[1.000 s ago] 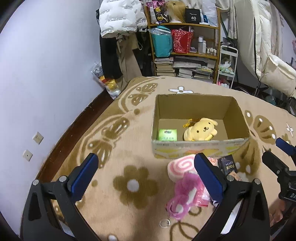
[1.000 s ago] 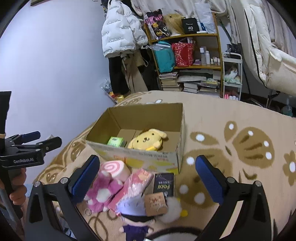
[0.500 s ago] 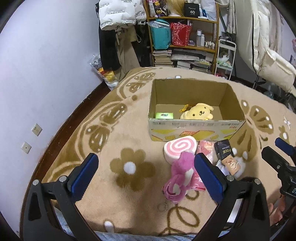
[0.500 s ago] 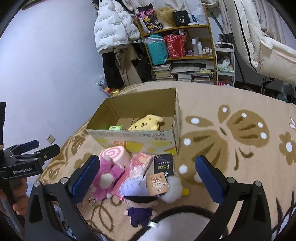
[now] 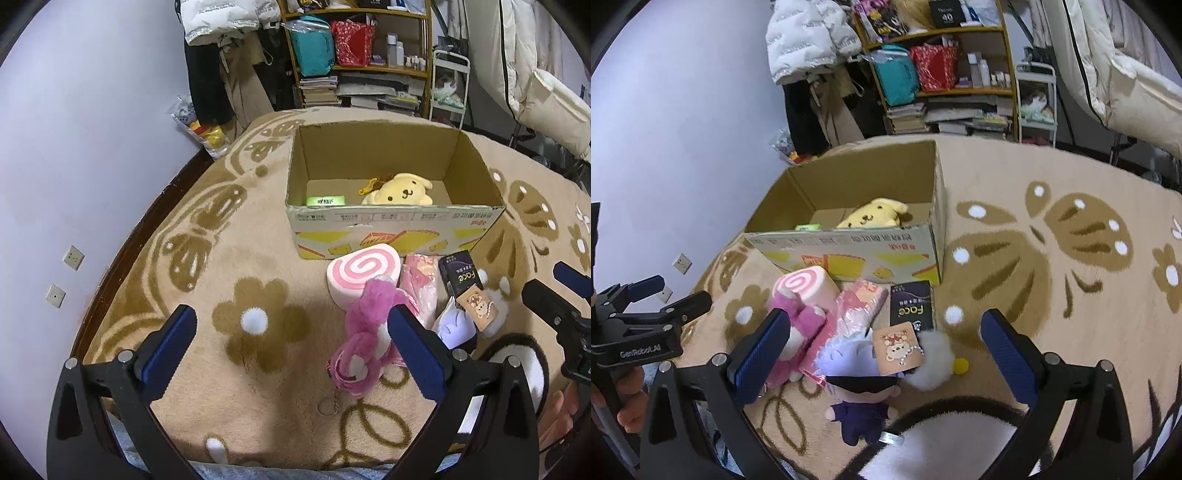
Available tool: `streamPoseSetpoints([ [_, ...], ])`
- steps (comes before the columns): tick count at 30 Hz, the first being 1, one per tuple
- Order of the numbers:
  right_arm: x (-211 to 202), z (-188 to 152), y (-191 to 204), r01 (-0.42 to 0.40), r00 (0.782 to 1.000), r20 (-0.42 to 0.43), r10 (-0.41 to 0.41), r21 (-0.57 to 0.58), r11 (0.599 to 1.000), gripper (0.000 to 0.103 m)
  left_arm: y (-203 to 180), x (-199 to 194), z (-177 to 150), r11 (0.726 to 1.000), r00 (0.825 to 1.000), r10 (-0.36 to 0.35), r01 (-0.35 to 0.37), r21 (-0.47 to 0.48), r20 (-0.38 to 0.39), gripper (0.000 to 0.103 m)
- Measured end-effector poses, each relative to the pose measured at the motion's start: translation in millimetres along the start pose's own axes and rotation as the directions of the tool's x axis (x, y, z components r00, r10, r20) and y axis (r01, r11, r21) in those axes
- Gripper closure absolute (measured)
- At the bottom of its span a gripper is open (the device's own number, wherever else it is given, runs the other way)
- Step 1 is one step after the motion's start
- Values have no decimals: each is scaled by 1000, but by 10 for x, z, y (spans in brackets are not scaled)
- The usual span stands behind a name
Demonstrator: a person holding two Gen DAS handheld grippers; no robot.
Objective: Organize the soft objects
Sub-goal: 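Withdraw both open tools from the box toward the remaining soft items, then grasp the pink plush bear with the left tool while the right tool grasps the white fluffy plush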
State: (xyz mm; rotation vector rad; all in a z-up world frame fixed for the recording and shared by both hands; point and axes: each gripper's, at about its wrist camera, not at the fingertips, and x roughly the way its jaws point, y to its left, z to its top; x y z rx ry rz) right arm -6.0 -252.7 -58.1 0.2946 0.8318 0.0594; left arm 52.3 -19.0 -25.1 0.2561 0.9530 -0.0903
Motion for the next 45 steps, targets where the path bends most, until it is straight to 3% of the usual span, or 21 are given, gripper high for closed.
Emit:
streamPoseSetpoints([
  [11, 243, 14, -124, -15, 999, -42, 18, 76, 997, 0, -135, 274, -15, 999, 998, -5, 7, 35, -56, 1],
  [25, 587, -20, -208, 25, 990, -139, -9, 108, 994, 0, -329, 659, -26, 996, 988, -22, 34, 81, -151, 1],
  [29, 696, -51, -248, 31, 982, -186, -8, 123, 992, 11, -386, 753, -40, 995, 983, -31, 47, 90, -179, 1],
  [45, 970, -117, -406, 40, 959, -283, 17, 197, 980, 11, -477, 1041, -69, 989, 964, -42, 78, 129, -263, 1],
])
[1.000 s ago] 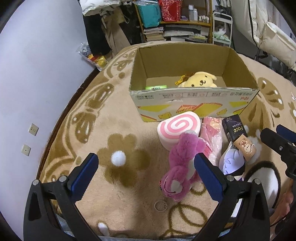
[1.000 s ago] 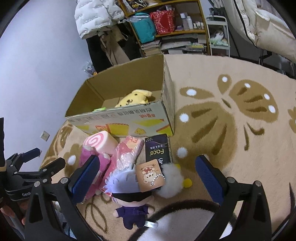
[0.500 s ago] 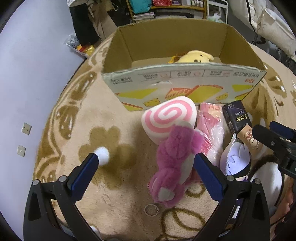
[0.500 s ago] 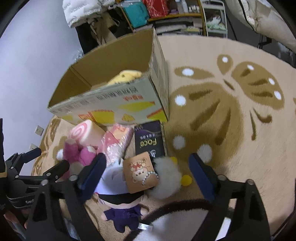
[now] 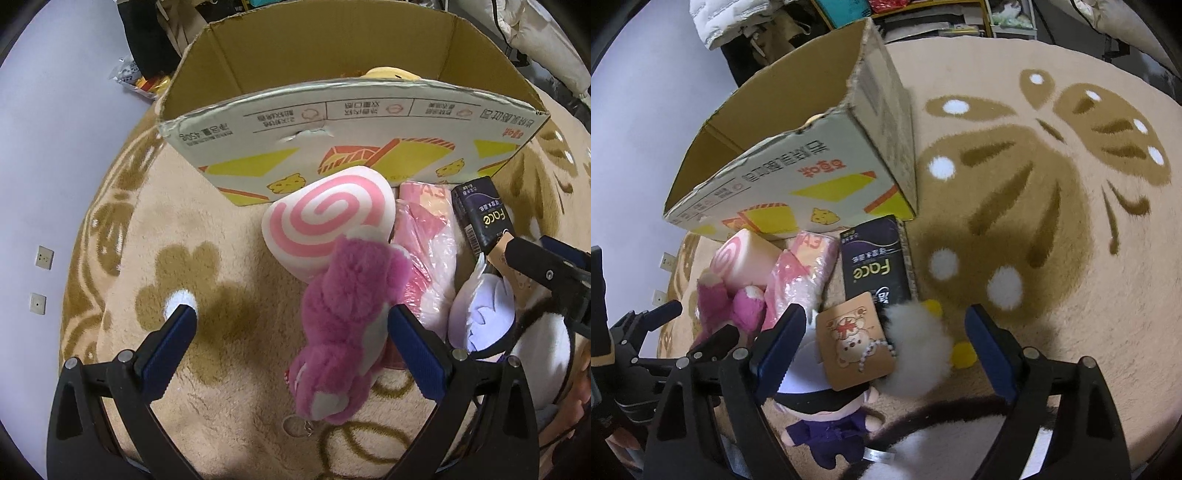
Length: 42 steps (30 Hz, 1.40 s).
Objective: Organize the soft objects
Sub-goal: 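Grasp the pink plush bear with the left tool while the right tool grasps the white fluffy plush, then lift the pink bear and white plush over the box and release both inside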
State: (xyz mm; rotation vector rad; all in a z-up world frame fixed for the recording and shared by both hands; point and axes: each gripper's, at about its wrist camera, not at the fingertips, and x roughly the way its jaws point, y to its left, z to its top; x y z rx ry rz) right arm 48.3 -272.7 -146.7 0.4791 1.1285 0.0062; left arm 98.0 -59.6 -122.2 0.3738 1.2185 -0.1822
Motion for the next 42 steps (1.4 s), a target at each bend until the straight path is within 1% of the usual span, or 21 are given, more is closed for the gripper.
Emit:
streamPoseSetpoints([
  [1, 6, 3, -18, 4, 1000, -1, -4, 7, 1000, 13, -8, 6, 2, 1000, 1000, 2, -2, 3, -1, 1],
  [2, 17, 8, -39, 12, 1000, -7, -12, 11, 1000, 24, -12, 8, 3, 1000, 1000, 3, -3, 5, -2, 1],
  [4, 45, 11, -63, 18, 1000, -24, -18, 19, 1000, 34, -16, 11, 2, 1000, 1000, 7, -6, 5, -4, 1],
  [6, 96, 11, -98, -2, 999, -54, 4, 35, 999, 34, -6, 8, 0, 1000, 1000, 11, -11, -10, -4, 0],
  [9, 111, 7, -101, -10, 998, -63, 13, 41, 999, 34, 16, 17, -8, 999, 1000, 0, 0, -32, -9, 0],
  [13, 185, -19, -113, -38, 993, -105, 45, 65, 997, 34, 50, 49, -16, 998, 999, -24, 22, -54, -29, 0],
  [15, 199, -34, -99, -43, 993, -108, 51, 73, 996, 35, 77, 59, -15, 997, 999, -31, 28, -70, -34, 0],
  [17, 206, -39, -99, -52, 992, -112, 61, 78, 996, 41, 97, 69, -16, 996, 999, -34, 31, -85, -37, 0],
  [20, 215, -59, -152, -82, 988, -120, 96, 113, 990, 46, 76, 68, -25, 996, 999, -37, 34, -80, -33, 0],
  [24, 177, -61, -211, -75, 990, -111, 86, 99, 992, 55, 65, 101, -40, 997, 999, -34, 31, -64, -40, 0],
  [26, 145, -61, -170, -56, 993, -104, 63, 71, 996, 72, 76, 134, -48, 997, 997, -45, 40, -71, -59, 0],
  [28, 134, -70, -135, -41, 993, -104, 47, 56, 998, 76, 97, 153, -50, 995, 996, -57, 52, -83, -69, 0],
  [30, 132, -89, -155, -44, 993, -103, 51, 64, 997, 85, 95, 176, -61, 995, 995, -63, 56, -86, -83, 0],
  [32, 121, -104, -173, -52, 993, -100, 59, 76, 996, 86, 71, 233, -84, 997, 991, -43, 35, -65, -127, 1],
  [34, 101, -103, -166, -52, 993, -97, 60, 76, 996, 88, 62, 256, -109, 998, 991, -29, 21, -58, -133, 1],
  [36, 92, -117, -161, -52, 994, -97, 58, 57, 997, 89, 51, 231, -118, 998, 992, -33, 27, -52, -119, 6],
  [38, 86, -120, -133, -46, 995, -92, 50, 41, 998, 93, 19, 189, -127, 998, 993, -50, 47, -39, -103, 17],
  [39, 80, -116, -119, -47, 995, -88, 50, 36, 998, 93, -6, 170, -136, 998, 994, -57, 54, -27, -93, 20],
  [40, 62, -116, -104, -48, 995, -81, 50, 30, 998, 93, -36, 153, -150, 998, 994, -61, 60, -19, -86, 28],
  [41, 24, -118, -88, -43, 997, -63, 44, 19, 999, 94, -68, 130, -162, 997, 994, -74, 74, -4, -75, 39],
  [42, 5, -129, -69, -40, 998, -53, 40, 12, 999, 94, -94, 111, -172, 996, 994, -88, 89, 6, -69, 45],
])
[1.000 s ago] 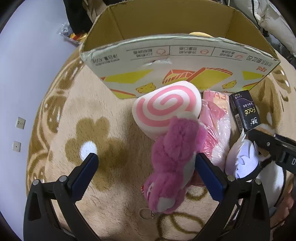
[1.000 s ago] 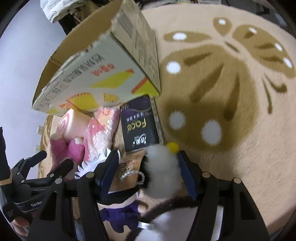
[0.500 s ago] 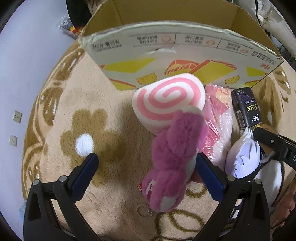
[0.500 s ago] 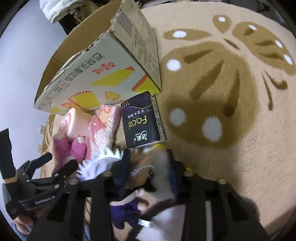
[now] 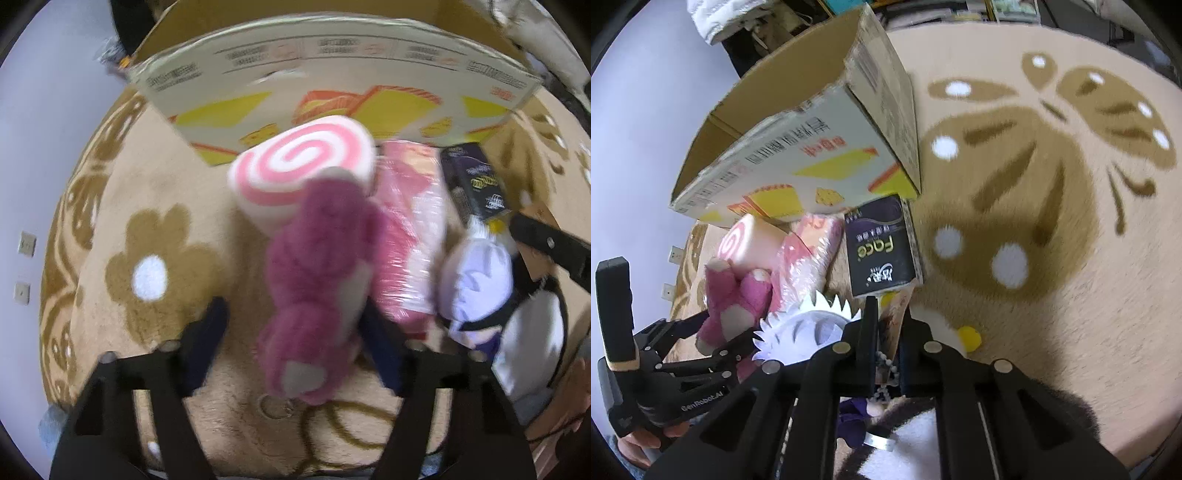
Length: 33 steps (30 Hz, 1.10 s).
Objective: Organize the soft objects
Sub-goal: 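Lift the pink bear and white plush over the box and release both inside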
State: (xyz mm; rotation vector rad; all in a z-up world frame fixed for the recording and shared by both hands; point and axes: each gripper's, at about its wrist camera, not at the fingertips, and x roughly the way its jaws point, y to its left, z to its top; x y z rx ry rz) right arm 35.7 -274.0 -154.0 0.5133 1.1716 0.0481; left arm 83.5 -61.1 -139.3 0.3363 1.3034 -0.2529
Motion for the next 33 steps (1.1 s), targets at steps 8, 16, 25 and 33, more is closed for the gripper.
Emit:
streamPoseSetpoints([
  [8, -304, -10, 134, -22, 989, 145, 29, -50, 998, 100, -71, -219, -133, 999, 998, 43, -44, 25, 49, 61],
  [16, -497, -15, 217, -44, 975, 215, 65, -102, 994, 100, 115, -645, -185, 996, 981, 86, -81, -39, 172, 61],
  [25, -969, -6, 418, -73, 905, 399, 147, -194, 978, 100, 241, -1126, -185, 984, 932, 175, -156, -84, 318, 61],
  [33, -1233, 215, 585, -91, 866, 459, 199, -247, 965, 100, 350, -1421, -28, 978, 871, 209, -184, -99, 445, 61],
])
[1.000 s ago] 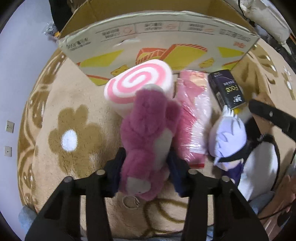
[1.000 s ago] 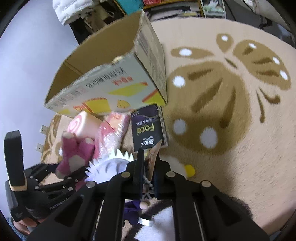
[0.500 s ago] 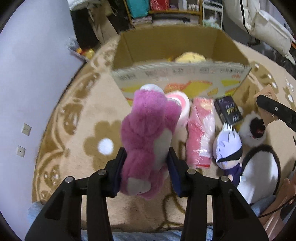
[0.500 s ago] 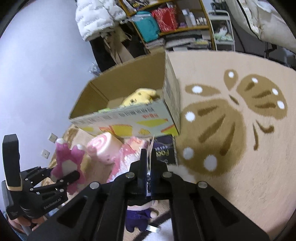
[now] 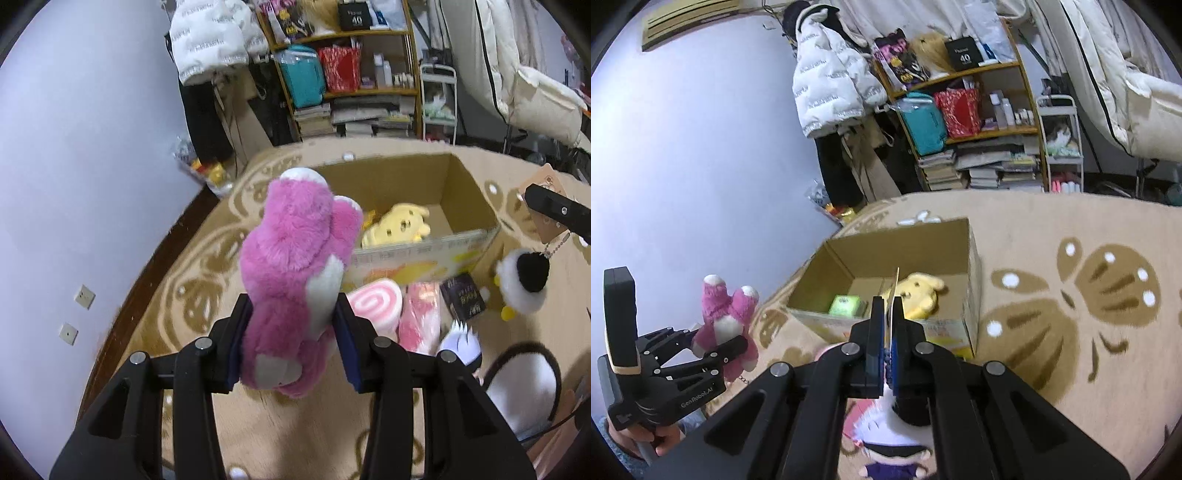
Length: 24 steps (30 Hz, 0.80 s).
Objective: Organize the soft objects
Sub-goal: 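Lift the pink bear and white plush over the box and release both inside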
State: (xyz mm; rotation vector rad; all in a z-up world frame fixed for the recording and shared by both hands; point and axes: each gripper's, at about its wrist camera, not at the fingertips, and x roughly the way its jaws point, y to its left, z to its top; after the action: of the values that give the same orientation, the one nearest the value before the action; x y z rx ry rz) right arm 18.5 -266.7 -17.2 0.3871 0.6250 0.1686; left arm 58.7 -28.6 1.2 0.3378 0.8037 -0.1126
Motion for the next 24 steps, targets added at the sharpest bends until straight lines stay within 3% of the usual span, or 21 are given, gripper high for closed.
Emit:
streamPoseSetpoints([
  [9, 6, 407, 82, -46, 998, 43, 48, -48, 998, 100, -5, 200, 374, 999, 999, 21, -20, -27, 33, 61],
  [16, 143, 743, 173, -72, 995, 69, 79, -92, 993, 100, -107, 355, 682, 999, 995, 46, -48, 18, 93, 61],
  [21, 321, 893, 192, -89, 993, 63, 97, -111, 990, 100, -227, 536, 843, 995, 989, 66, -76, 70, 129, 61],
  [24, 482, 910, 142, -84, 995, 35, 88, -110, 990, 100, -234, 631, 891, 997, 992, 42, -49, 51, 122, 61],
])
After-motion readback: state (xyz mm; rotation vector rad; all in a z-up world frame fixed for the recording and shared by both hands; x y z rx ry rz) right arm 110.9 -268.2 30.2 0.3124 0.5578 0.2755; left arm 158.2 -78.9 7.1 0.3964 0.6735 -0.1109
